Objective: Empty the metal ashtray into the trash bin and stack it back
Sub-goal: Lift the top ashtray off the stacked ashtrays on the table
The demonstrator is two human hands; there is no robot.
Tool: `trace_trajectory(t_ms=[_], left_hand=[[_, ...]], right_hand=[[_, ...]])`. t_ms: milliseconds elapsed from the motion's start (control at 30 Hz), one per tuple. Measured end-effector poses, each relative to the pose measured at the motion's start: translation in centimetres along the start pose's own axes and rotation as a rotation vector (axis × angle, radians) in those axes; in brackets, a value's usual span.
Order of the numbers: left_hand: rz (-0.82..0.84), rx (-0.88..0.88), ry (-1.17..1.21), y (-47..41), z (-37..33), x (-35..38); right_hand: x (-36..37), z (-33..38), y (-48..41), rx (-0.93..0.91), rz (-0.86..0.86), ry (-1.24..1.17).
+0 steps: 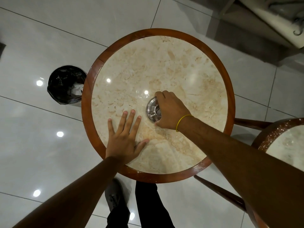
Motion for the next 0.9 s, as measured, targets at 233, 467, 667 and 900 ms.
trace_trajectory(t_ms=[233,467,667,900], left_hand=[[0.01,-0.006,0.006,0.1,0.0,0.1],[0.007,0.001,0.007,0.1,0.0,0.0],[0.009,-0.001,0.001,0.1,-0.1,-0.2],[0.014,0.001,0.021,0.2,-0.1,-0.2]], right_hand=[[0.4,0.1,0.7,-0.044,-0.01,-0.039],[-0.6,-2.0,3.3,0.014,-0.205,-0.236],[-0.5,-8.8,5.2,0.208,-0.214,-0.19],[1.4,-11.0,6.1,0.278,-0.167,-0.114]])
Point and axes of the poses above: each hand's wrist, its own y-axis away from the middle knuckle, its own x-axis out of the palm, z = x × y, the point moved 6 cm from there along -y, towards the middle knuckle
